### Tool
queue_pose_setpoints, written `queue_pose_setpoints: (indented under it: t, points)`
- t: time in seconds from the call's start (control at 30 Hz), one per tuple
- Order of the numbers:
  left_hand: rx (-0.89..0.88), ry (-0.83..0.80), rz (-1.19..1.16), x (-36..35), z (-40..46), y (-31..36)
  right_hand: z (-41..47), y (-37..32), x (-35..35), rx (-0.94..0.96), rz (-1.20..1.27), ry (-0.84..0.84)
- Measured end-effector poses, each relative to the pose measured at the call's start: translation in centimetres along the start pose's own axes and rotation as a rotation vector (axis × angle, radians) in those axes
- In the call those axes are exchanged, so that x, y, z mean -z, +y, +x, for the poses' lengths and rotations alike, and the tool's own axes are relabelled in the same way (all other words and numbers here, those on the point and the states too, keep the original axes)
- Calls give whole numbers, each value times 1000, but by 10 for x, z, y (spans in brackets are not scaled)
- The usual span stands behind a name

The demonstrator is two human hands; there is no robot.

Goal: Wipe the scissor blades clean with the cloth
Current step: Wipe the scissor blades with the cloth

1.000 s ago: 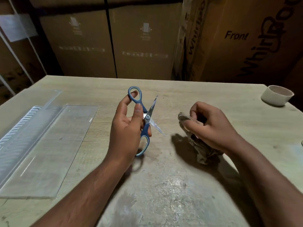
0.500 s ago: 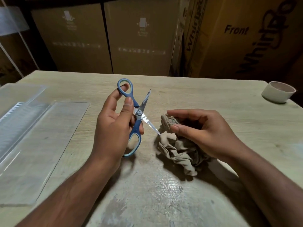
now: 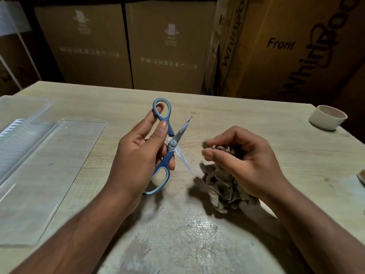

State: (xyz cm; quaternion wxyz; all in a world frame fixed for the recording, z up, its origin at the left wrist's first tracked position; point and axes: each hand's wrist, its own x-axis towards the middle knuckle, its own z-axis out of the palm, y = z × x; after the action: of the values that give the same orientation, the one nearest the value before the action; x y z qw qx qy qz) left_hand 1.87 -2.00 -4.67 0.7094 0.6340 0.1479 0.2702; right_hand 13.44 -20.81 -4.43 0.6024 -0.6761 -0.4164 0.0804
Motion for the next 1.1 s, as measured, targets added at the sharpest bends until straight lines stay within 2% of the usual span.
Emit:
queue_pose_setpoints:
  t: [0.07,0.23,0.33,0.5,0.7,0.87,1.1]
  points:
    - [19,-20,34,-1,1,-3,1,-5,1,45,-83,7]
    - [79,-27,71,-4,1,-9,0,-4,7,175,-276,-140]
    - [119,-30,77,-4,1,-12,-5,-8,-1,177,-290,-74]
    - [129,-48,43,-9,-3,-16,-2,-8,-8,389,-509,-124]
    - [63,-69,129,-13,-7,-21,-5,0,-16,371,-585,-159]
    - [29,-83,187,-17,-9,-19,-9,1,-22,501,-780,-115]
    - [-23,-44,181,-11,-5,-14,-10,2,-23,423,-747,-54]
